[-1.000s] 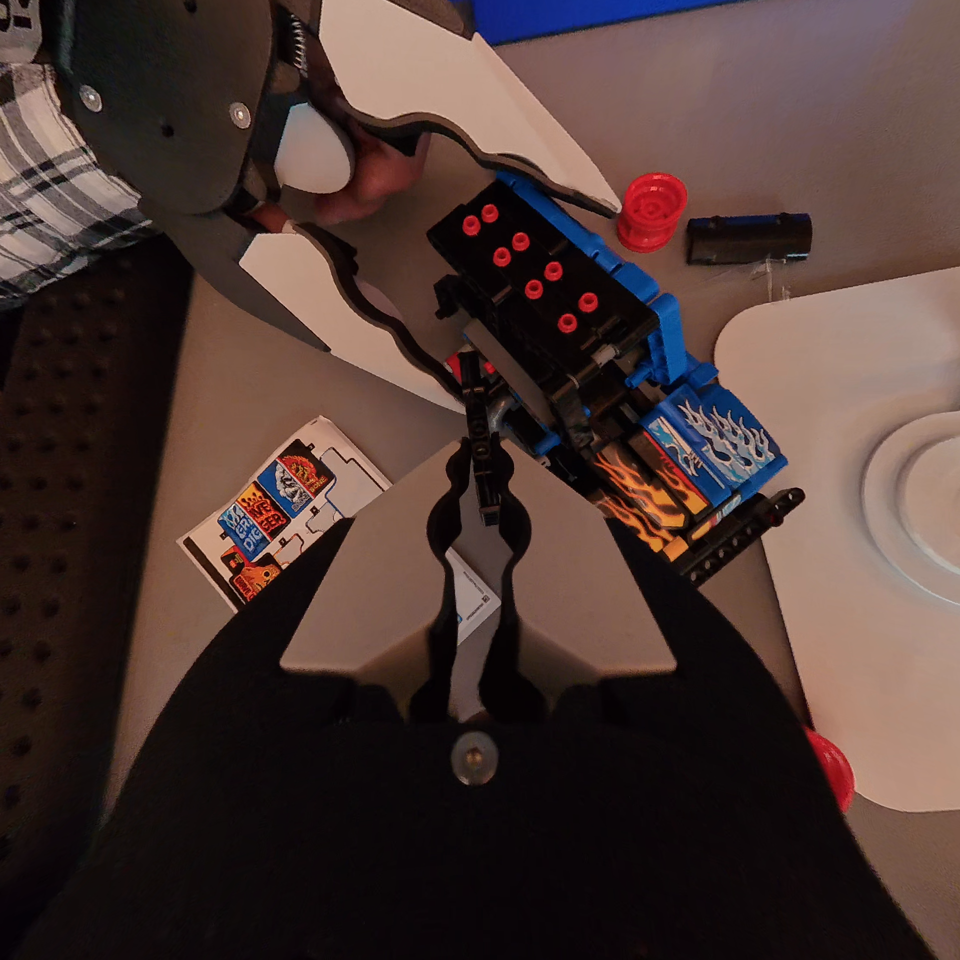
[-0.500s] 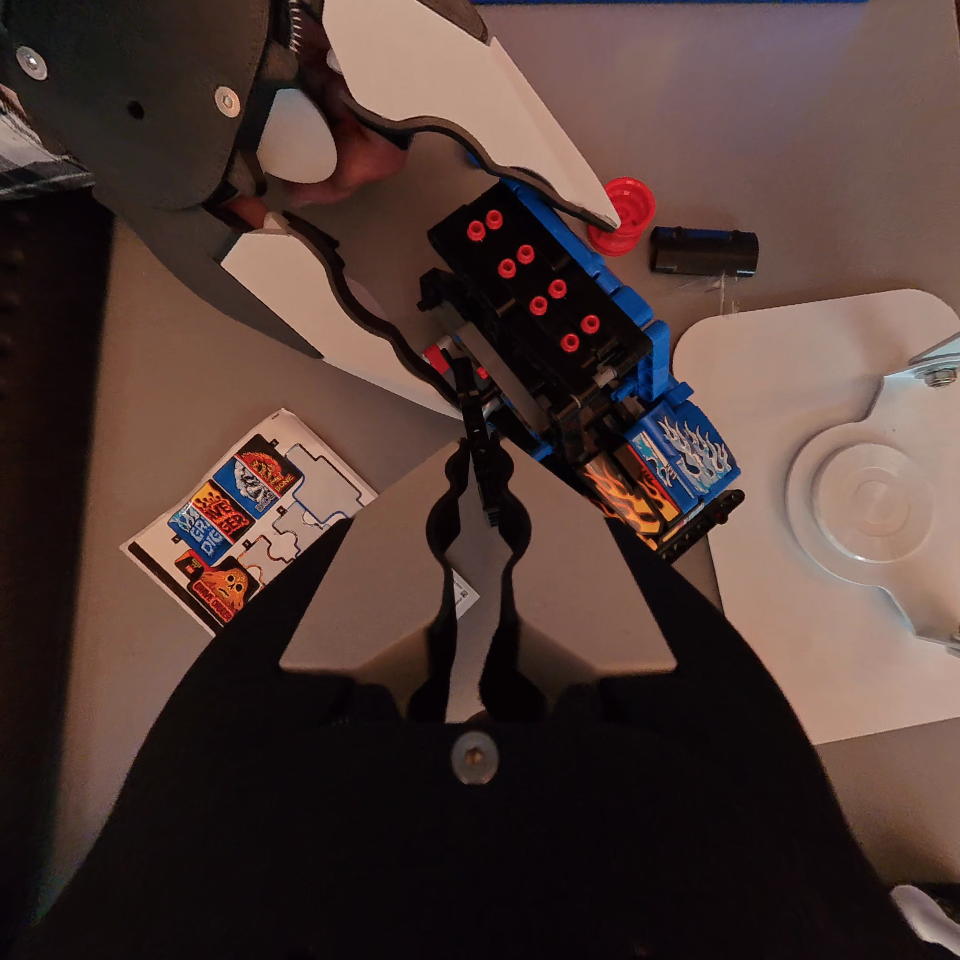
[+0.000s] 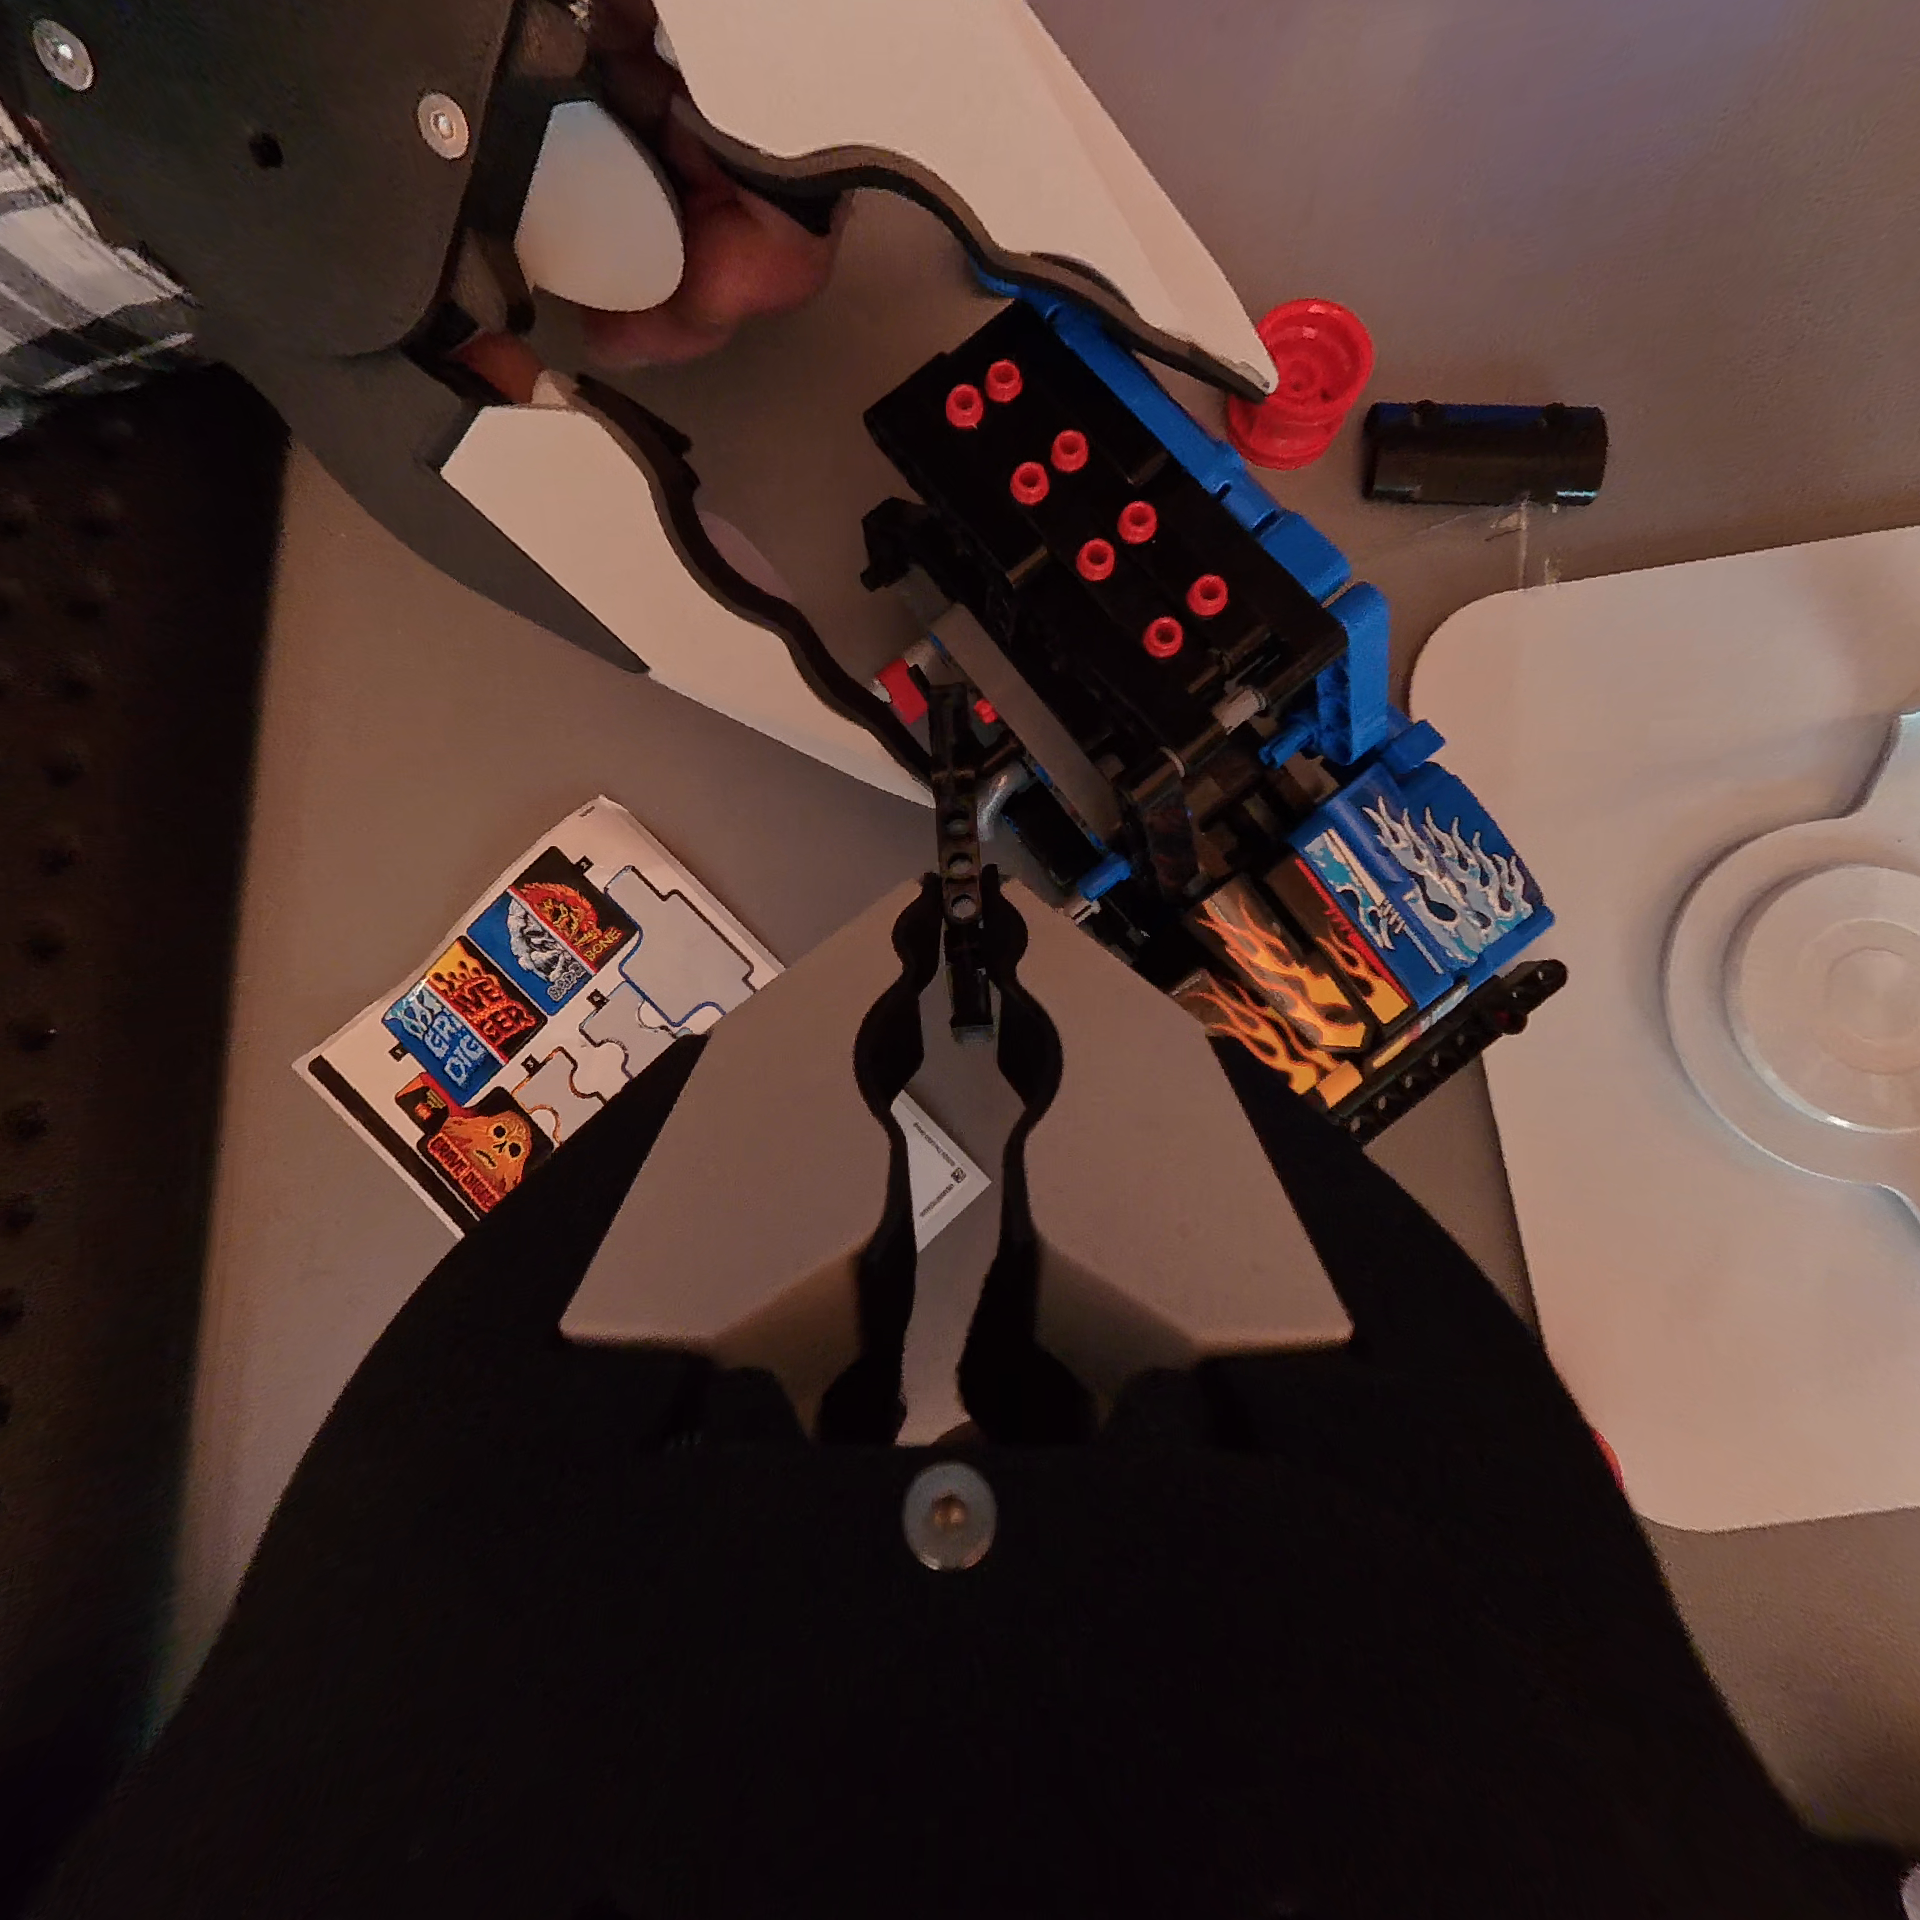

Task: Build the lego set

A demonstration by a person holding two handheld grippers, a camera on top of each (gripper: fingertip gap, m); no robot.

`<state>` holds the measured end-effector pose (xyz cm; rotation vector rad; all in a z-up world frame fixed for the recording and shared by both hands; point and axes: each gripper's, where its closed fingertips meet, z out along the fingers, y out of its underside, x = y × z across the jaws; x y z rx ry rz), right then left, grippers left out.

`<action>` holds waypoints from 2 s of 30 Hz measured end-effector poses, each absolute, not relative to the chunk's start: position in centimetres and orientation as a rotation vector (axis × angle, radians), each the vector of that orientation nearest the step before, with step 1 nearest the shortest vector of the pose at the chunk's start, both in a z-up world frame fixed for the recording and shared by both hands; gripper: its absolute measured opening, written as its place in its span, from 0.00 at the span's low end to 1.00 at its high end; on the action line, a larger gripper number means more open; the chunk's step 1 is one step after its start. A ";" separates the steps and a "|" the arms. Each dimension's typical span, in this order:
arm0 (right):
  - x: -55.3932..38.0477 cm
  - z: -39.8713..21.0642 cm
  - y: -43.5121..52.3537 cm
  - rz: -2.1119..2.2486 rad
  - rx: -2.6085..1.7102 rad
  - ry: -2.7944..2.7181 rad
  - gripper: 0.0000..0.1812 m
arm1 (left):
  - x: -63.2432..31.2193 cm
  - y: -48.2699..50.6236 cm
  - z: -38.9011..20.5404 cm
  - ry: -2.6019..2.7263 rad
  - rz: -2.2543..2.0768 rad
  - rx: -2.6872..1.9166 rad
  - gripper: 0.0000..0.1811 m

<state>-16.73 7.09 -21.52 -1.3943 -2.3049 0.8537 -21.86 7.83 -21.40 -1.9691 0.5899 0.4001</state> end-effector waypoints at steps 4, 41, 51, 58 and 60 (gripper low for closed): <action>-16.8 -21.7 6.9 0.881 -1.379 -2.312 0.03 | -22.0 7.5 -21.4 0.575 0.366 -1.981 0.46; -18.1 -21.1 7.7 0.817 -1.447 -2.200 0.05 | -22.2 8.2 -20.8 0.437 0.287 -1.983 0.46; -18.4 -21.4 7.2 0.638 -1.332 -2.236 0.04 | -21.9 8.6 -21.0 0.474 0.321 -1.973 0.44; -18.4 -21.2 7.1 0.655 -1.283 -2.243 0.03 | -21.9 8.5 -20.9 0.491 0.315 -1.970 0.44; -18.3 -21.2 7.1 0.685 -1.288 -2.246 0.03 | -21.8 8.5 -21.0 0.505 0.313 -1.968 0.44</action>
